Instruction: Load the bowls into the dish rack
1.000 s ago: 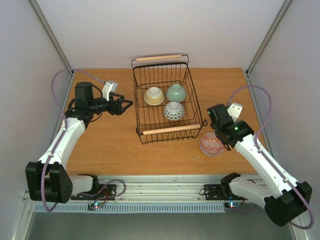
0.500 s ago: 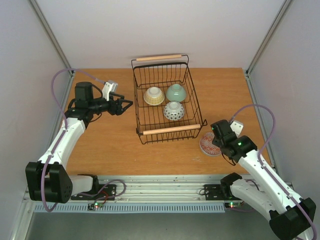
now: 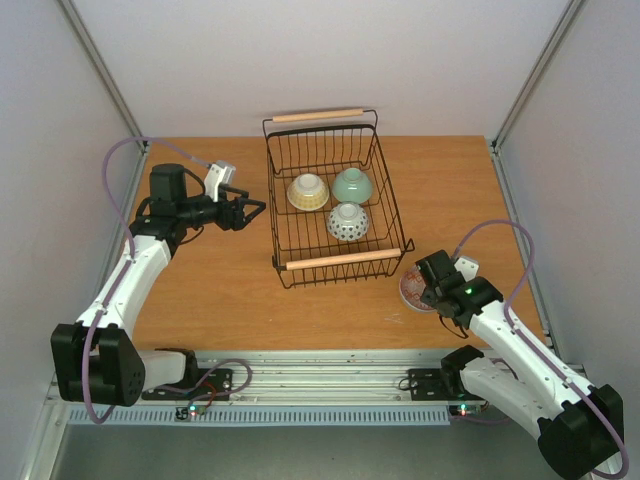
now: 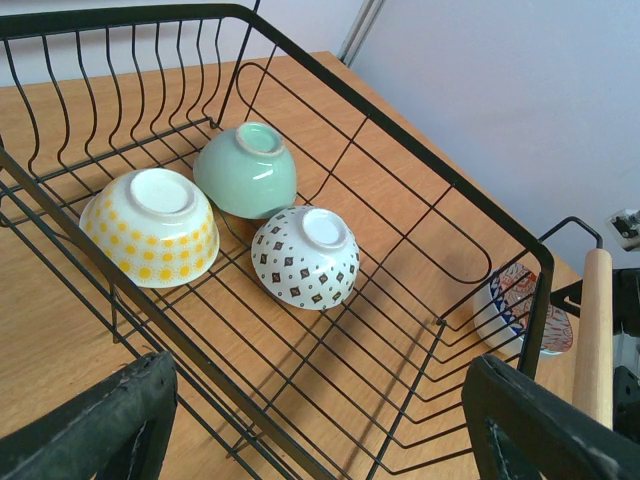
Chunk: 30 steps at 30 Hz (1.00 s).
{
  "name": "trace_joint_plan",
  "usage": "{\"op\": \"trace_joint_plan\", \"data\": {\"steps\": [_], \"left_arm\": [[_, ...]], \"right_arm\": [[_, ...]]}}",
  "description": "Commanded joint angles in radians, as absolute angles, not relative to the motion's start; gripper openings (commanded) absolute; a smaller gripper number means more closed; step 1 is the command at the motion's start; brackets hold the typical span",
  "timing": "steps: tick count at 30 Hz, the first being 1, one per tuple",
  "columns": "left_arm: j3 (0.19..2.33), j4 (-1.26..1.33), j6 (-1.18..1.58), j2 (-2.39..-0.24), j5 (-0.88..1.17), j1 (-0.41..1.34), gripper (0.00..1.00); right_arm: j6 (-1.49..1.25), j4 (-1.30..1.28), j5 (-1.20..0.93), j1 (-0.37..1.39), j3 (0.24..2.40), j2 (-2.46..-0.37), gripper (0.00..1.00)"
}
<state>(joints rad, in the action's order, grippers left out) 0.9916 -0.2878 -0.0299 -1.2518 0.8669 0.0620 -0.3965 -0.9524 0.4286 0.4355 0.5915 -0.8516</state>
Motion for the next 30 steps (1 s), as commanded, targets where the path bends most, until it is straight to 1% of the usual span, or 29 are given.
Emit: {"op": "trace_joint_plan", "data": {"steps": [1, 12, 15, 19, 24, 30], "left_arm": [[0.998, -0.253, -0.027, -1.266, 0.88, 0.061, 0.79], [0.997, -0.252, -0.025, -1.259, 0.88, 0.061, 0.79], [0.997, -0.251, -0.024, -1.258, 0.88, 0.06, 0.79], [0.997, -0.253, -0.024, -1.256, 0.879, 0.06, 0.79], [0.997, -0.253, -0.025, -1.26, 0.877, 0.061, 0.79], [0.997, -0.253, -0.023, -1.26, 0.875, 0.06, 0.79]], "right_arm": [[-0.418, -0.929, 0.427, 0.434, 0.581, -0.857, 0.42], [-0.423, -0.899, 0.43, 0.434, 0.554, -0.904, 0.38], [-0.422, -0.9, 0.431, 0.434, 0.554, -0.902, 0.32], [-0.424, -0.908, 0.434, 0.434, 0.554, -0.894, 0.15], [-0.426, -0.923, 0.438, 0.434, 0.549, -0.863, 0.11], [-0.444, -0.945, 0.451, 0.438, 0.549, -0.802, 0.02]]}}
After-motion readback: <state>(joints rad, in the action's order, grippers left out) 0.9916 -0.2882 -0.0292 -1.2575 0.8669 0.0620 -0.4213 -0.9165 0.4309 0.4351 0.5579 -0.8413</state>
